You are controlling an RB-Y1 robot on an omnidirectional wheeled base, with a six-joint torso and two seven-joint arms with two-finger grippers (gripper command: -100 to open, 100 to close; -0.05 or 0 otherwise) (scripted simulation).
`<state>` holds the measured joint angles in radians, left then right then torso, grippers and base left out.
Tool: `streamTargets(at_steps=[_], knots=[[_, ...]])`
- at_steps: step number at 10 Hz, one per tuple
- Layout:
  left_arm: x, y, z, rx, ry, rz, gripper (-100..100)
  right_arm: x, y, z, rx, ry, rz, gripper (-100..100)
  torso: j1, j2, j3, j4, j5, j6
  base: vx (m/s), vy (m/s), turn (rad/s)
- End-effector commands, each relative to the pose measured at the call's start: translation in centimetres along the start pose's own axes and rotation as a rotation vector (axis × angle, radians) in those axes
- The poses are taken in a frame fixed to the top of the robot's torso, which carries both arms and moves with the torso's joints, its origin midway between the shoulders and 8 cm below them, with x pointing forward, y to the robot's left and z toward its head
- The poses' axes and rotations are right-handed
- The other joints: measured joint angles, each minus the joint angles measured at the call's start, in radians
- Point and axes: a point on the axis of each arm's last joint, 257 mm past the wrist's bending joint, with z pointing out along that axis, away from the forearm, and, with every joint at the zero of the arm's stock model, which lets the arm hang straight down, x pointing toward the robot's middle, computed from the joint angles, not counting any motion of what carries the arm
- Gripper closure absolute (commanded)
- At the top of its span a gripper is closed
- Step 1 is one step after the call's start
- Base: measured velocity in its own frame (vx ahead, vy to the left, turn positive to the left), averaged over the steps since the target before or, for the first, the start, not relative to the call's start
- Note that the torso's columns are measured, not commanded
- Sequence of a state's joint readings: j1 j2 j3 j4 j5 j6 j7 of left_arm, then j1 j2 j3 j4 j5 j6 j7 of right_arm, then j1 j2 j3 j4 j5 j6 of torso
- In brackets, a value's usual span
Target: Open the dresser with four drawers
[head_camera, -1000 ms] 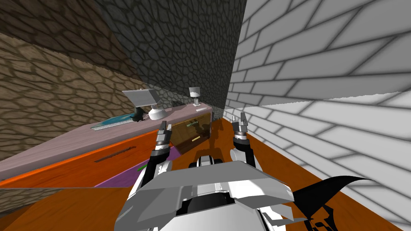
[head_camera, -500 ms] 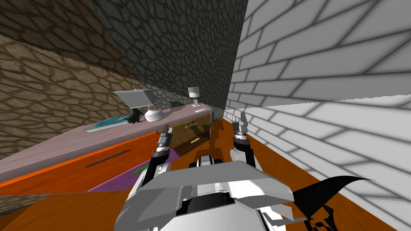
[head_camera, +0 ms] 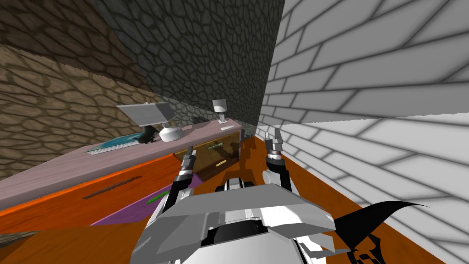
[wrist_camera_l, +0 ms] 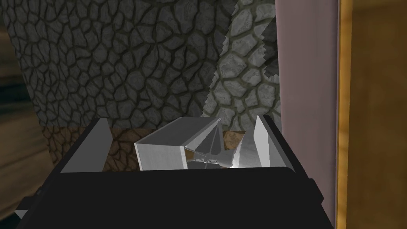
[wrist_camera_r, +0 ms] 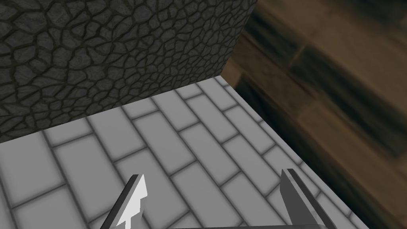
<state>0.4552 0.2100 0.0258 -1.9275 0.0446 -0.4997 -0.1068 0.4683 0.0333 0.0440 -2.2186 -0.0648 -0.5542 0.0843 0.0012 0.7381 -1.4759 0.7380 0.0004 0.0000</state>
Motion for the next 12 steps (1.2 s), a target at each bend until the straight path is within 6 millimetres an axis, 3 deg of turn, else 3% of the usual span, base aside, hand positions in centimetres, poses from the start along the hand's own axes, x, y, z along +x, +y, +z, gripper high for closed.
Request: streamTargets(at_steps=[1,7,12], knots=[[-0.4,2.0,-0.8,-0.035,-0.005,0.000,-100,0.0,0.0,0.0,0.000,0.000,0.000,0,-0.002,0.000,0.000,0.000,0.000,0.000,0.077,-0.056,0.014],[-2.0,8.5,-3.7,-0.159,-0.047,-0.015,-100,0.0,0.0,0.0,0.000,0.000,0.000,0,-0.002,-0.001,0.000,0.000,-0.001,0.000,0.095,-0.066,0.032],[-2.7,12.6,-6.4,-0.244,-0.103,-0.048,-100,0.0,0.0,0.0,0.000,0.000,0.000,0,-0.001,0.000,0.000,0.000,0.000,0.000,0.092,-0.067,0.032]])
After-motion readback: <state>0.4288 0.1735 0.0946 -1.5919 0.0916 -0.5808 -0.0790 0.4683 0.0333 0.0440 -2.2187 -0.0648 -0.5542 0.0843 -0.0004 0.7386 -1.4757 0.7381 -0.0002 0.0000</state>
